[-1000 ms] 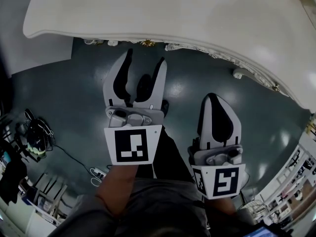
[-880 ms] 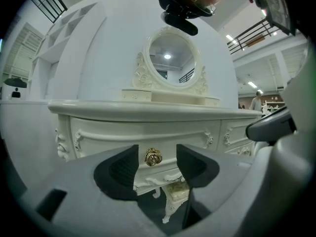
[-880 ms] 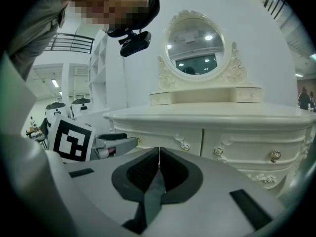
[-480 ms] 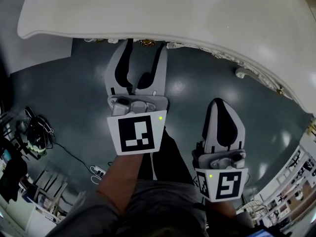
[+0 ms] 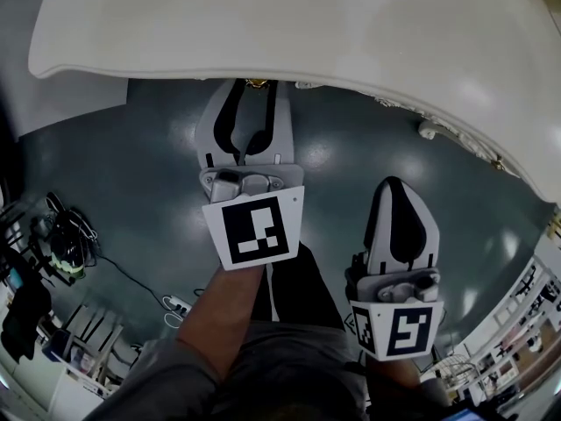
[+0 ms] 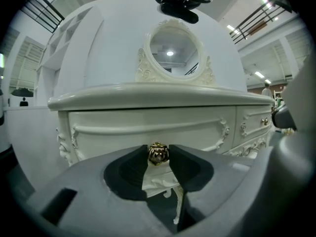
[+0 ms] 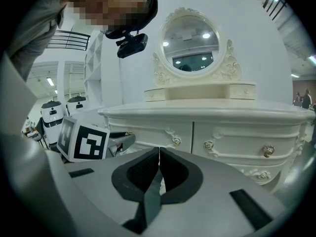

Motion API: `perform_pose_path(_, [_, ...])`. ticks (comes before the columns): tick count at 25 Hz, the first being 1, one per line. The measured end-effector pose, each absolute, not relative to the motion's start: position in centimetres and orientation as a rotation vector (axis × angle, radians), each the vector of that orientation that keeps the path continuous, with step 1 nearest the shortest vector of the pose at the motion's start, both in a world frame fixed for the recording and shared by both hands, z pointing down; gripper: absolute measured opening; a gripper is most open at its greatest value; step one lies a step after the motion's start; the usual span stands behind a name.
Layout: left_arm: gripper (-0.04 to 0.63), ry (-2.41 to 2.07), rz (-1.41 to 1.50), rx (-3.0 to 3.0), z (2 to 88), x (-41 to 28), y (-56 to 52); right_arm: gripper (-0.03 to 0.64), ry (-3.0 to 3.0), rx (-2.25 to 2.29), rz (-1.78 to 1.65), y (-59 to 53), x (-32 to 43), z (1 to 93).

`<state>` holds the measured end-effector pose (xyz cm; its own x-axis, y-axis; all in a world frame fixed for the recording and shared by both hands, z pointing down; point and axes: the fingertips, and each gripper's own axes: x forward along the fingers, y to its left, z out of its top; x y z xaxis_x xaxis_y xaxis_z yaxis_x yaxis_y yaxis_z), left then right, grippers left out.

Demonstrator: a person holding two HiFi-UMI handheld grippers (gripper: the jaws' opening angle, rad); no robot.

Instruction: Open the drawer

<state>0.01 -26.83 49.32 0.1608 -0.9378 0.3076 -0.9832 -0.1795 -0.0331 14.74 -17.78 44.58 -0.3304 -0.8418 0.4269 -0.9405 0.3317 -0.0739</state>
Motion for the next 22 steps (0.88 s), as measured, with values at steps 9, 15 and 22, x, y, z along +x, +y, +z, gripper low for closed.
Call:
perform_pose_path(9, [0.138, -1.88, 0.382, 2.27, 49.2, 0.2, -26.5, 0.015, -2.277, 1.621, 0.448, -17.3, 15.3, 44.3])
perform_pose_path(15, [0.138, -1.888, 0.363, 2.25, 49.4, -0.1, -25.3, 0.014, -2.283, 1.632, 0.446, -16.6, 15.3, 44.2])
perform_pose_path(22, [0.137, -1.886, 0.381, 2.254, 49.4, -0.1, -24.2, 0.014, -2.297, 1.639, 0.444, -15.9, 15.4, 43.7])
